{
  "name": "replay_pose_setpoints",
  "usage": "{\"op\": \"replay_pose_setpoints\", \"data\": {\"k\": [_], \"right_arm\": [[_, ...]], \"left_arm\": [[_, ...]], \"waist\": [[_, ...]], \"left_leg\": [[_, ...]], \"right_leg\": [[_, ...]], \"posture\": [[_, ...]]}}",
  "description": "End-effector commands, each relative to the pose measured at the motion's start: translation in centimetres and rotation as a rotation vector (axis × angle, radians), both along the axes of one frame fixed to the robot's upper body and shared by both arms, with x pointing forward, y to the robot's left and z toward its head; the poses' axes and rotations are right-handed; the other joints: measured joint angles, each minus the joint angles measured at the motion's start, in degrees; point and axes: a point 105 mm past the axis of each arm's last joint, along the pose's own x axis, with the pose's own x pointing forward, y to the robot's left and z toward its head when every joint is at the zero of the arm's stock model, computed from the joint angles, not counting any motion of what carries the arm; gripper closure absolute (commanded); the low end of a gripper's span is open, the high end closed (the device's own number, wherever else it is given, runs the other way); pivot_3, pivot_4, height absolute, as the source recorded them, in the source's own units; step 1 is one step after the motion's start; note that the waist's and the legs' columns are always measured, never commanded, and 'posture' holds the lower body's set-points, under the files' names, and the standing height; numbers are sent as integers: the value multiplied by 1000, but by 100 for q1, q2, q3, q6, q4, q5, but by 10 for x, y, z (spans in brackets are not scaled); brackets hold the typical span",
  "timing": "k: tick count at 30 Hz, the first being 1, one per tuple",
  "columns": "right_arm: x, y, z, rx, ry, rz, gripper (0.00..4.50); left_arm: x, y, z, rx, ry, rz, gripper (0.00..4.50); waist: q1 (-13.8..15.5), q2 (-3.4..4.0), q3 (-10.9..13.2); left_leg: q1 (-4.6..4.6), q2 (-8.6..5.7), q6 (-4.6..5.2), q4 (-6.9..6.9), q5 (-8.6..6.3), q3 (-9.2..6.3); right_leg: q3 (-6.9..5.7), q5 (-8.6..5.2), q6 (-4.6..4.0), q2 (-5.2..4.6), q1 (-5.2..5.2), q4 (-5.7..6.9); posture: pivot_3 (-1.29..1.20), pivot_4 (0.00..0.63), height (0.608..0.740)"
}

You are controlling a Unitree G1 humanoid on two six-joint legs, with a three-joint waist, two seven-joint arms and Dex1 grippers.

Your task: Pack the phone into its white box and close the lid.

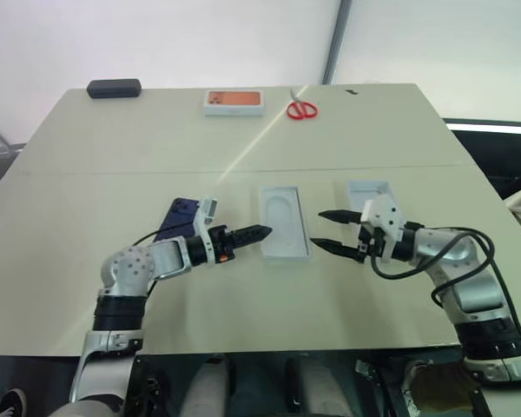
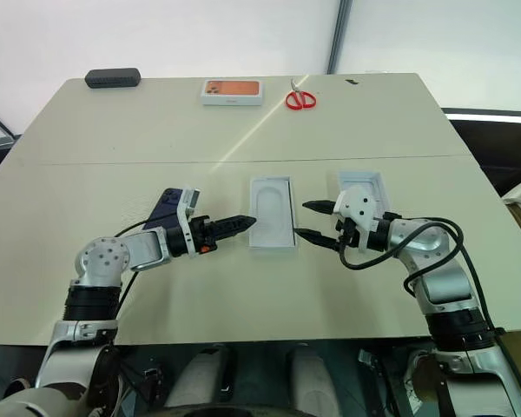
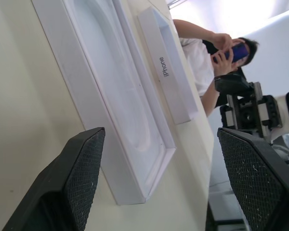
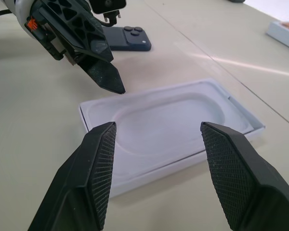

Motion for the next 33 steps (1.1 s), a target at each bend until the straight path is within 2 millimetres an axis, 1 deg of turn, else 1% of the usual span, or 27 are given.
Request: {"op": "replay_pose_setpoints", "data": {"k": [1,3,5,6,8,10,11,13,15,17,19,21,25,29,31,33], "right_arm": [[8,10,19,62,-62,-9,1567],[11,16,21,78,-79,-15,1567],[12,28,19,83,-90,-9,2121],[13,34,17,73,-99,-5,2384],[17,43,11,57,-101,-20,3373],[20,57,-2,5,-109,-20,4433],[23,63,-8,-22,-113,-28,4480],[28,72,-20,-70,-104,-44,4480],[31,75,-27,-112,-106,-49,4480],[38,77,-31,-178,-146,-54,4480],[48,76,-28,-174,-153,-81,4480],[52,72,-27,-193,-160,-87,4480],[51,65,-36,-255,-159,-63,4480],[45,56,-47,-335,-139,-7,4480],[47,51,-47,-363,-149,-8,4480],[51,49,-39,-358,-169,-17,4480]], "left_arm": [[9,8,20,60,-174,45,431],[14,15,23,119,-279,90,431],[15,28,26,205,-433,127,389],[15,35,29,225,-480,145,389],[17,45,31,258,-550,181,389],[15,55,30,305,-600,194,389],[14,59,31,331,-638,196,389],[14,65,35,293,-620,222,389],[13,68,38,289,-635,236,389],[12,69,35,307,-632,236,389],[11,69,34,317,-633,237,389],[9,69,34,324,-639,236,389],[7,68,31,332,-636,244,389],[7,68,31,333,-635,254,389],[8,69,30,336,-632,256,389],[8,69,31,331,-631,260,389]], "waist": [[-6,0,0],[8,0,0],[8,0,0],[-8,0,0],[6,1,0],[10,2,1],[5,2,1],[3,4,2],[16,3,2],[17,3,2],[3,3,2],[-2,3,2],[-3,3,2],[-5,3,2],[2,3,2],[3,3,2]], "left_leg": [[0,0,-1,0,1,0],[-1,1,-6,-2,4,0],[-2,1,-8,-5,5,0],[-2,1,-9,-9,5,1],[-3,3,-9,-17,5,5],[-9,4,-9,-18,5,3],[-13,5,-10,-17,6,2],[-14,4,-11,-18,6,5],[-17,6,-12,-14,7,2],[-18,4,-12,-11,8,-2],[-18,2,-12,-9,8,1],[-17,2,-12,-8,8,1],[-17,3,-12,-12,8,-2],[-17,3,-12,-14,8,-4],[-16,2,-12,-11,8,-4],[-14,1,-12,-6,8,-3]], "right_leg": [[0,0,0,0,0,0],[0,0,-1,0,-2,0],[0,0,-1,-2,-3,-2],[1,0,-2,-4,-4,-3],[4,0,-2,-5,-11,-3],[2,0,-3,-5,-19,-3],[2,0,-3,-5,-24,-2],[3,0,-4,-5,-26,-2],[1,0,-4,-7,-26,-1],[-3,0,-4,-11,-23,-1],[-2,1,-3,-14,-22,-1],[-2,1,-3,-13,-22,0],[-14,2,-2,-4,-23,6],[-15,2,-1,-5,-21,7],[-16,2,-1,-6,-17,6],[-16,2,-1,-6,-12,6]], "posture": [[0,150,740],[0,150,740],[0,150,740],[0,150,740],[0,150,740],[0,150,740],[0,150,740],[0,150,740],[0,150,740],[0,150,740],[0,150,740],[0,150,740],[0,150,740],[0,150,740],[0,150,740],[0,150,740]]}}
